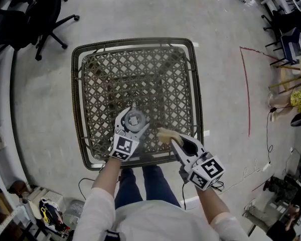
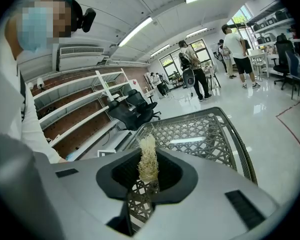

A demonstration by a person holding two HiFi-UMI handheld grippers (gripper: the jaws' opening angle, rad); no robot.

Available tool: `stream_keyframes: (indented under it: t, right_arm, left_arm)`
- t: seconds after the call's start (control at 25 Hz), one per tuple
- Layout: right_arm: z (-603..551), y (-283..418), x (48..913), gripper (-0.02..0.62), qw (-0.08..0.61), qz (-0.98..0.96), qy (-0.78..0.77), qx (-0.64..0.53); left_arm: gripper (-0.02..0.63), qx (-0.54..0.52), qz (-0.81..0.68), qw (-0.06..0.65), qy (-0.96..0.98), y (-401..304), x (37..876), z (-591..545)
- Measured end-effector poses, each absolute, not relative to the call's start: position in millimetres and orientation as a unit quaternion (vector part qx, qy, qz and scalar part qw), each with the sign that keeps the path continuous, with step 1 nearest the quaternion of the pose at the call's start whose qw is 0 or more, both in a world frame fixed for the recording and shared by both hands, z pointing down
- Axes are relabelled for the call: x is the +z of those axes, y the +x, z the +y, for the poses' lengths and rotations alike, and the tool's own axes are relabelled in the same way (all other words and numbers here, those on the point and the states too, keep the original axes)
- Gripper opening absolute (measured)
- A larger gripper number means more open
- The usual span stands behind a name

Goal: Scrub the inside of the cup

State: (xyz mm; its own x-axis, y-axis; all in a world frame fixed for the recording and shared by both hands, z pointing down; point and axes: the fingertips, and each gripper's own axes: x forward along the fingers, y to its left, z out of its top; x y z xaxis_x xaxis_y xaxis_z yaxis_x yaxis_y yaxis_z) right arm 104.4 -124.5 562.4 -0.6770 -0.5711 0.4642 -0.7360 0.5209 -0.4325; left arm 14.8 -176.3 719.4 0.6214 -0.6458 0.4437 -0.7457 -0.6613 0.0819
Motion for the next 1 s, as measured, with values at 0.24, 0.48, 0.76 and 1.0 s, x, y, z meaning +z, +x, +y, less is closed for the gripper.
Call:
stream_keyframes:
  t: [0.24, 0.48, 0.76, 1.0]
  right_arm:
    - [-125.6, 105.7, 566.2, 0.086, 0.136, -0.860, 0.380, 0.311]
    - [-125.4, 106.5, 566.6, 0.086, 0.135, -0.860, 0.380, 0.311]
    - [-124.5, 103.3, 566.7, 0.086, 0.135, -0.861, 0.378, 0.312]
    - [-122.6, 104.1, 564.5, 0.086, 0.136, -0.861, 0.379, 0.311]
  left_arm:
    - [0.391, 0.195, -0.388, 0.132, 0.891, 15.4, 725.5, -176.8]
    - [0.391, 0.192, -0.385, 0.131, 0.893, 15.4, 726.1, -175.5]
    - [0.391, 0.189, -0.388, 0.119, 0.894, 15.2, 727.3, -172.4]
    - [0.391, 0.183, -0.385, 0.120, 0.896, 15.9, 726.3, -171.9]
